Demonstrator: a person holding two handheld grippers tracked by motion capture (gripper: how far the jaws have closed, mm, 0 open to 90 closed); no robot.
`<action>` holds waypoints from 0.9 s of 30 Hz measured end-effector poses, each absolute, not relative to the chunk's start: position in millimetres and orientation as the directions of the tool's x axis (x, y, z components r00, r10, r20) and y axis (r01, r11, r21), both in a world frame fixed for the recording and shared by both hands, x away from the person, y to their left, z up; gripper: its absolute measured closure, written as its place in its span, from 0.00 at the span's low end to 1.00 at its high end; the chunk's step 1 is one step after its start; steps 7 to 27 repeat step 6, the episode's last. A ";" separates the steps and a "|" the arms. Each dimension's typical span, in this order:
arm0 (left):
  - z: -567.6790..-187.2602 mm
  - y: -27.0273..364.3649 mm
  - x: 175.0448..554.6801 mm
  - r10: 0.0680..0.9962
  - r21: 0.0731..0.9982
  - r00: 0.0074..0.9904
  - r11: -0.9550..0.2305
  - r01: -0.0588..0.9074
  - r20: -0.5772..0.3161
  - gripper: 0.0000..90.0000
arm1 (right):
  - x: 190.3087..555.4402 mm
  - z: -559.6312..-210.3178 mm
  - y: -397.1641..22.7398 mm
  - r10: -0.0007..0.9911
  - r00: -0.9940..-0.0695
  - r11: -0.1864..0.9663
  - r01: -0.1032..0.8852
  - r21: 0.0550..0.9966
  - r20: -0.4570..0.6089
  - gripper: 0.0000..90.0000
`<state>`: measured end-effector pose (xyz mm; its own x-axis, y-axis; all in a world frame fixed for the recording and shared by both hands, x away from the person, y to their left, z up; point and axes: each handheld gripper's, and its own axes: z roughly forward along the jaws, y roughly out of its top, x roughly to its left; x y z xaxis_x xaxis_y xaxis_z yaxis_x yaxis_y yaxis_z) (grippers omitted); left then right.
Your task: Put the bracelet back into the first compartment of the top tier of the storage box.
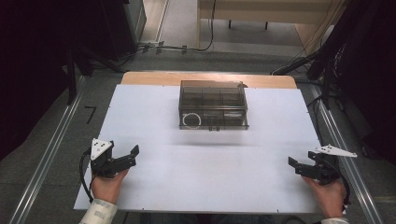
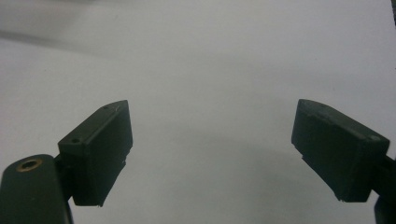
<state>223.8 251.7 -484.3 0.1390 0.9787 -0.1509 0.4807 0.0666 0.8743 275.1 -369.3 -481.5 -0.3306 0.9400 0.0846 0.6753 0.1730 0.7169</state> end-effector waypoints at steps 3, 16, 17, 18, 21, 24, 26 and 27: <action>-484.2 253.0 221.6 0.979 0.874 0.133 0.072 0.481 -0.154 0.05 | 275.4 -481.9 -368.9 0.940 -0.330 0.173 0.676 0.716 0.084 0.12; -484.4 255.2 219.3 0.979 0.872 0.129 0.077 0.483 -0.158 0.05 | 275.6 -482.2 -369.8 0.940 -0.331 0.174 0.675 0.717 0.084 0.12; -484.4 255.2 219.3 0.979 0.872 0.129 0.077 0.483 -0.158 0.05 | 275.6 -482.2 -369.8 0.940 -0.331 0.174 0.675 0.717 0.084 0.12; -484.4 255.2 219.3 0.979 0.872 0.129 0.077 0.483 -0.158 0.05 | 275.6 -482.2 -369.8 0.940 -0.331 0.174 0.675 0.717 0.084 0.12; -484.4 255.2 219.3 0.979 0.872 0.129 0.077 0.483 -0.158 0.05 | 275.6 -482.2 -369.8 0.940 -0.331 0.174 0.675 0.717 0.084 0.12; -484.4 255.2 219.3 0.979 0.872 0.129 0.077 0.483 -0.158 0.05 | 275.6 -482.2 -369.8 0.940 -0.331 0.174 0.675 0.717 0.084 0.12; -484.4 255.2 219.3 0.979 0.872 0.129 0.077 0.483 -0.158 0.05 | 275.6 -482.2 -369.8 0.940 -0.331 0.174 0.675 0.717 0.084 0.12; -484.4 255.2 219.3 0.979 0.872 0.129 0.077 0.483 -0.158 0.05 | 275.6 -482.2 -369.8 0.940 -0.331 0.174 0.675 0.717 0.084 0.12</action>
